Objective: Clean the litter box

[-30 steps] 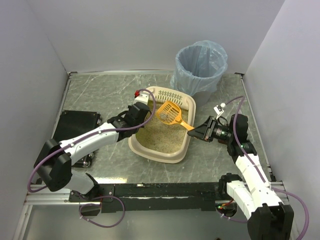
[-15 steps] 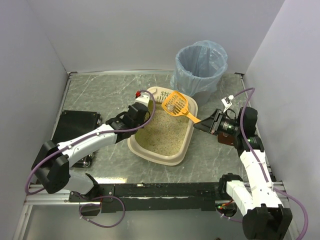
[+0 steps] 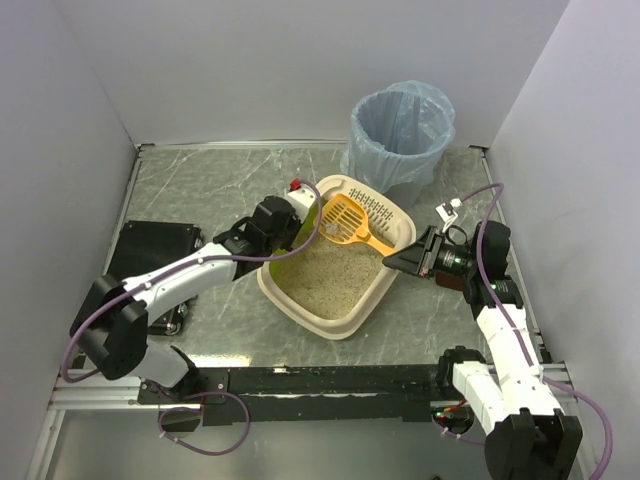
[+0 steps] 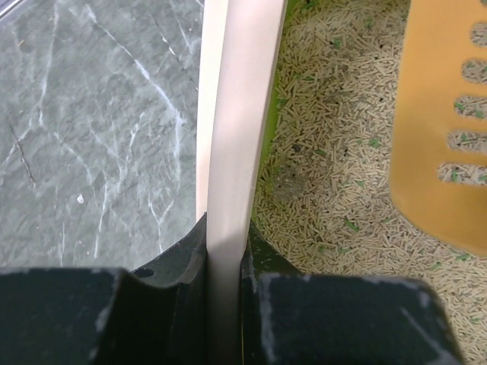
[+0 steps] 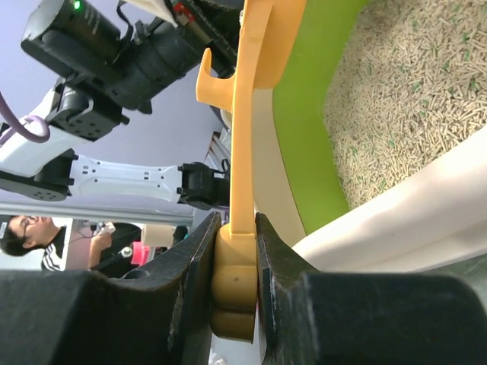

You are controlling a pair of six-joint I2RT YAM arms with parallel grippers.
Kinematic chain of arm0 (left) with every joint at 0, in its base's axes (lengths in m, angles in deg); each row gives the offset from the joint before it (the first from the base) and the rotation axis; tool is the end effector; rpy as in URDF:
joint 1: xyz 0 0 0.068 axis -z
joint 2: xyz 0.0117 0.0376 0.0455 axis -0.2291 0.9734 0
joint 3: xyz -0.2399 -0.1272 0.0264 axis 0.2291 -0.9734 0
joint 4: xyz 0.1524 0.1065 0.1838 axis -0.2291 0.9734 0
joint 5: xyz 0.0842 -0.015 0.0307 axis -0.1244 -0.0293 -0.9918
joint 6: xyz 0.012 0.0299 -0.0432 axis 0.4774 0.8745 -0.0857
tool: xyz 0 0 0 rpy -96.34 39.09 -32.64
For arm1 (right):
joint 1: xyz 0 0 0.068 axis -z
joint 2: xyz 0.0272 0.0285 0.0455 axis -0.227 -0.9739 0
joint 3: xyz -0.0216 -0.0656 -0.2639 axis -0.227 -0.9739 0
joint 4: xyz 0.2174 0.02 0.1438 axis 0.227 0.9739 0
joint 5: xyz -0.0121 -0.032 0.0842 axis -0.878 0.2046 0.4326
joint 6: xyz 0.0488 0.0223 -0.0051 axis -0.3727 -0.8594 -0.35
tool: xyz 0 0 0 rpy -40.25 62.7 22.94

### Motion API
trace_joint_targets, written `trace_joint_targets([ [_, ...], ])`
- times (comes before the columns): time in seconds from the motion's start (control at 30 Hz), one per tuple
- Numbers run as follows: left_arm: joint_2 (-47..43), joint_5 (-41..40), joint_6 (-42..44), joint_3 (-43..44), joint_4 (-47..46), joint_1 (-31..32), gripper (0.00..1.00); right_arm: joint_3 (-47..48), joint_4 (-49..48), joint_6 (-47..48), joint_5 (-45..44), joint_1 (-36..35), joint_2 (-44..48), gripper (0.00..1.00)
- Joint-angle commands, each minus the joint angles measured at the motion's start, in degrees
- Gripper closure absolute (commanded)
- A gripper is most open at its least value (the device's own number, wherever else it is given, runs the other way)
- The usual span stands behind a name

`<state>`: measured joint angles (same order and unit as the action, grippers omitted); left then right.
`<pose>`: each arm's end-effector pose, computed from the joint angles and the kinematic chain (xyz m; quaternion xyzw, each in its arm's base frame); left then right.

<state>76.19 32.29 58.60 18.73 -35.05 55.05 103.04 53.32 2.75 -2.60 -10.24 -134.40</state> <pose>0.2484 -0.2095 0.2744 0.2593 0.8196 -0.0571 0.5077 0.1726 0.0235 0.2865 -0.0217 0.7577 0.5728 0.3119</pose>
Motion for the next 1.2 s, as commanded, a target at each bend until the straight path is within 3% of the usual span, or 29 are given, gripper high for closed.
trace_joint_targets([
  [0.0,0.24,4.87,1.56,6.31,-10.69,-1.28,0.99,4.26,1.47,1.04,0.58,-0.06,-0.41,1.0],
  [0.13,0.34,6.19,1.83,5.96,-11.3,-1.63,0.99,7.24,-3.53,-3.95,-0.83,0.11,0.03,1.0],
  [0.33,0.42,7.6,1.12,6.05,-10.95,-2.43,0.99,16.11,-0.03,-4.05,-3.73,0.29,-5.93,1.0],
  [0.5,1.39,7.86,0.95,7.19,-10.51,-2.95,0.99,20.69,-3.89,-7.3,-4.17,2.22,-7.96,1.0],
  [0.77,2.79,8.91,1.56,8.68,-10.51,-3.13,0.99,36.42,-0.48,-8.89,-6.71,8.37,-20.08,1.0],
  [0.97,2.88,9.79,2.26,8.95,-10.42,-3.13,0.99,53.47,21.39,5.42,-26.92,8.9,-29.4,1.0],
  [1.17,1.39,11.38,2.53,7.72,-11.65,-3.13,0.99,63.58,30.72,17.11,-45.72,4.17,-35.9,1.0],
])
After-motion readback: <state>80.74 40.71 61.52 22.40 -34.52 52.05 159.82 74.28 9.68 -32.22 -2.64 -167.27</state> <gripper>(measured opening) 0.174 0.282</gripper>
